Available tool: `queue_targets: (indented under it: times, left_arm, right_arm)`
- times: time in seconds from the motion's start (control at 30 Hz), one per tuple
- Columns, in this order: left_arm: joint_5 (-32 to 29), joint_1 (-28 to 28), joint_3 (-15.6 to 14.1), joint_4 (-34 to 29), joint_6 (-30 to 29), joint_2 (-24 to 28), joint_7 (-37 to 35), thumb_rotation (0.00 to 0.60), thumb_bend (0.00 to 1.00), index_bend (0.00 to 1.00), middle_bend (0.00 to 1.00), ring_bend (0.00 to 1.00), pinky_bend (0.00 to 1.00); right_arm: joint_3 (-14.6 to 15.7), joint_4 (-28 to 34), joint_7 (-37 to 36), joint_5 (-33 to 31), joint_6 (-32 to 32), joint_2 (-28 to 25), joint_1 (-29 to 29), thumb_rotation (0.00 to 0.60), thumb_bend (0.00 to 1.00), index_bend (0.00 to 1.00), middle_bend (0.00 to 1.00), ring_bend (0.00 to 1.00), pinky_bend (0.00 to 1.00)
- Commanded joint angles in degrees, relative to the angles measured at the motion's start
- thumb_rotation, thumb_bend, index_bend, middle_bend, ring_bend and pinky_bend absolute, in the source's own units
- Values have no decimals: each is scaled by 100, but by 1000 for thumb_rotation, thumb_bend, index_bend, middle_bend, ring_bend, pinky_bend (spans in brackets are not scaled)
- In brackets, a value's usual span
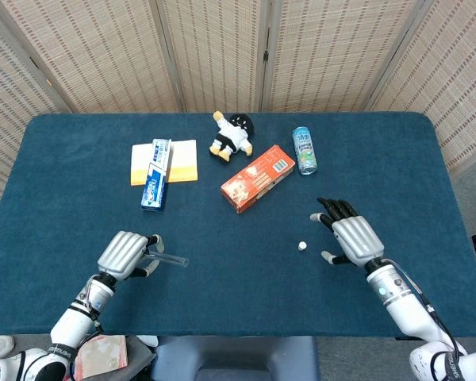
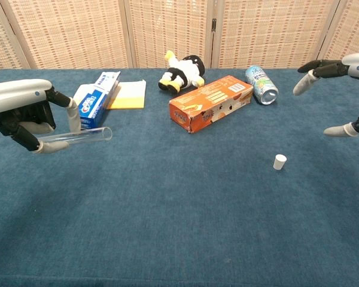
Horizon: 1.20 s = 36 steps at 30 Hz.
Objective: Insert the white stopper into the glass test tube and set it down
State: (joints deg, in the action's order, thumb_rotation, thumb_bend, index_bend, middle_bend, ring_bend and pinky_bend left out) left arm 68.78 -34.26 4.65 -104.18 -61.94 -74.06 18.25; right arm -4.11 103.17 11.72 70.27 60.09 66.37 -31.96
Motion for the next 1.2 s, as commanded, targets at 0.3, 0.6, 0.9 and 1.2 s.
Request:
queue_targets:
  times: [0.3, 0.6, 0.9, 1.2]
  left_arm:
    - [18, 57, -32, -86, -32, 51, 42, 600, 364, 566, 1000, 1000, 1000]
    - [19, 82, -59, -100, -4, 65, 57, 600, 364, 567, 1000, 1000, 1000]
    - [38, 103, -72, -63, 17, 58, 33, 600, 365, 567, 1000, 1000, 1000]
    - [50, 113, -75, -17, 42, 34, 10, 600, 364, 566, 1000, 1000, 1000]
  right_arm:
    - [-29, -880, 60, 227, -114, 717, -101, 600, 325, 408, 68, 0, 0]
    - [35, -1357, 240, 45, -479, 1146, -216, 600, 299, 410, 74, 0, 0]
    - [29, -1753, 455, -162, -761, 1446, -345, 600, 278, 410, 74, 0, 0]
    - [-5, -1988, 529, -268, -959, 1646, -466, 600, 278, 410, 79, 0, 0]
